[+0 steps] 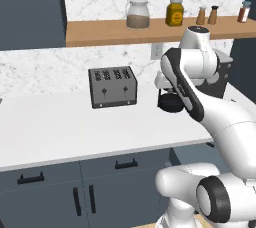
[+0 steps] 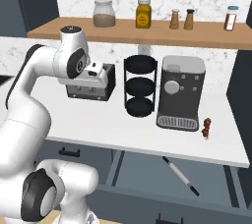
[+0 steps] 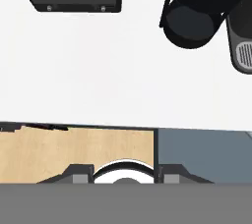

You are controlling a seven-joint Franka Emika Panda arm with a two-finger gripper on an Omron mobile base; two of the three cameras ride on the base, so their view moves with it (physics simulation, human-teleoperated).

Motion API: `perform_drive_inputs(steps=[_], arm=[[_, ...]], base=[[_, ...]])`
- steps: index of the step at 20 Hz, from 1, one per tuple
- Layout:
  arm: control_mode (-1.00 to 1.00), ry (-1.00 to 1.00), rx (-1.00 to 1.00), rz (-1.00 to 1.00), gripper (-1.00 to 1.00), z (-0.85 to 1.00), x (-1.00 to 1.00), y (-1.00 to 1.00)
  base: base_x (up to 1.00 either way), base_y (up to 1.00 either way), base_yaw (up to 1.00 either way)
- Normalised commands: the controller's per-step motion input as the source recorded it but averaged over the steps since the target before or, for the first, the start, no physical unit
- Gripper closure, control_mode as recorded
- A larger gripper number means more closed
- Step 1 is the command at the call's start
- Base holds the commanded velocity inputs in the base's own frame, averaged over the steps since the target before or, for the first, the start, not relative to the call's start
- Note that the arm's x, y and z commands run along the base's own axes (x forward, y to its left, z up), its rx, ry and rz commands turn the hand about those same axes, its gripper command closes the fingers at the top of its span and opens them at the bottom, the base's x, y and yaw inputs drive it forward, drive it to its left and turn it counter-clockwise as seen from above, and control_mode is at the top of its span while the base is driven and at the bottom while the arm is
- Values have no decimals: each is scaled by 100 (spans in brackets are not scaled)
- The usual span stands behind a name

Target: Pick the rolling pin from the drawer and place it on the counter.

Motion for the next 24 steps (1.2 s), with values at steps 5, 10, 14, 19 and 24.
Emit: perform_drive_inputs(steps=[5,10,14,19,24], arm=[[-100,0,0,-1,-100,0,-32,0],[-100,0,0,0,-100,0,-23,0],[-100,-3,-2,0,-100,0,-42,9],[100,0,0,0,-100,0,0,0],[100,0,0,0,-100,0,0,0]], base=[[0,0,0],[0,0,0],[0,0,0],[-13,39,0],[-4,47,0]])
